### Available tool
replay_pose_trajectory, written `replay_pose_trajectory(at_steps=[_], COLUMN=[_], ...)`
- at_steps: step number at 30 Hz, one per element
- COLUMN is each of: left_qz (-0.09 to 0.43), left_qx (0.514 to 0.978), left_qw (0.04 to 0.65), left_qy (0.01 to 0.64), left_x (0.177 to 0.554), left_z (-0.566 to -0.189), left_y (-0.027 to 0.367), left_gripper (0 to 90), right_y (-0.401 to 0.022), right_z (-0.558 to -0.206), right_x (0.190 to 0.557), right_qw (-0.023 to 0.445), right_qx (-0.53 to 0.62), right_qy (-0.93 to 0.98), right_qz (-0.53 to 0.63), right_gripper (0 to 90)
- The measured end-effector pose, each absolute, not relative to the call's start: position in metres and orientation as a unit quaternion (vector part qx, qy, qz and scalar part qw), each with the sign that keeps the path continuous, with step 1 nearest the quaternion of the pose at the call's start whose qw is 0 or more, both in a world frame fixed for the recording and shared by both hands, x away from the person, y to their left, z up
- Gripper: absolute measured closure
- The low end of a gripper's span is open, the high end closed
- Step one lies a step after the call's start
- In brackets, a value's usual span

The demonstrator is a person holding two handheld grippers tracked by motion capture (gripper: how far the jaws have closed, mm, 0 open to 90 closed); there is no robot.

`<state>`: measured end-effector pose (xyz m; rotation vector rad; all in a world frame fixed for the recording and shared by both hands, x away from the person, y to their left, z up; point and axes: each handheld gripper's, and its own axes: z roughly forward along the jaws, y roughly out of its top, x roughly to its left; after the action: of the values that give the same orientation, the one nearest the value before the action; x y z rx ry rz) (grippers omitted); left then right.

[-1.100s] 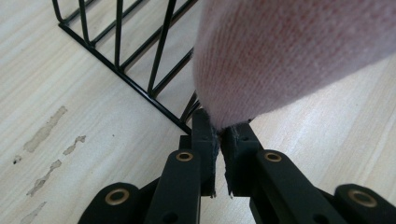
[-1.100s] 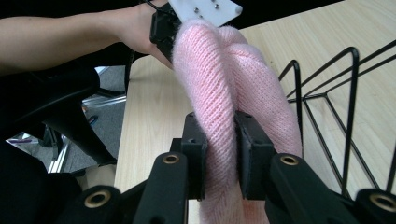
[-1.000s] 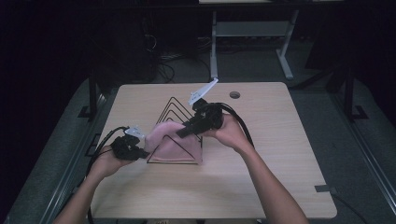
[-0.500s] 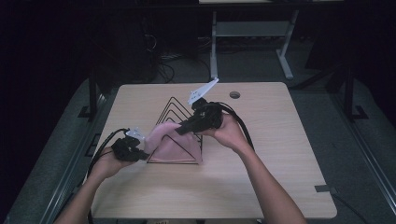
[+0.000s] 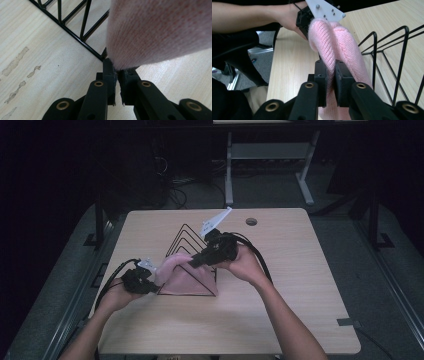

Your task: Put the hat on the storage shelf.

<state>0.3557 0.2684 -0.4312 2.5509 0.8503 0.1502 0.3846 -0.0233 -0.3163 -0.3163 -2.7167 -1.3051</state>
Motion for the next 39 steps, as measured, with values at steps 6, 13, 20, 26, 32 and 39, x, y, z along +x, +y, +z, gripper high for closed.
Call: replay_pose_trajectory(at_steps=[6,13,20,26,32,39], left_qz=[0.052,0.061,0.071,0.069,0.065,0.065], left_qx=[0.923,0.921,0.919,0.913,0.909,0.905], left_qw=[0.227,0.225,0.235,0.252,0.261,0.27], left_qy=[0.307,0.311,0.31,0.313,0.318,0.321], left_x=[0.355,0.353,0.349,0.347,0.346,0.343], left_z=[-0.429,-0.427,-0.418,-0.409,-0.403,-0.4], left_y=[0.27,0.271,0.274,0.276,0.279,0.282], left_gripper=[83.7,73.7,71.8,69.2,67.3,65.6], right_y=[-0.024,-0.031,-0.042,-0.057,-0.074,-0.092], right_z=[-0.32,-0.319,-0.32,-0.32,-0.32,-0.32], right_x=[0.385,0.384,0.379,0.378,0.377,0.374], right_qw=[0.058,0.058,0.061,0.05,0.044,0.036], right_qx=[-0.105,-0.113,-0.129,-0.141,-0.161,-0.181], right_qy=[-0.894,-0.888,-0.882,-0.879,-0.873,-0.869], right_qz=[-0.432,-0.442,-0.449,-0.453,-0.459,-0.459], right_gripper=[81.7,74.4,66.2,60.3,54.4,51.8])
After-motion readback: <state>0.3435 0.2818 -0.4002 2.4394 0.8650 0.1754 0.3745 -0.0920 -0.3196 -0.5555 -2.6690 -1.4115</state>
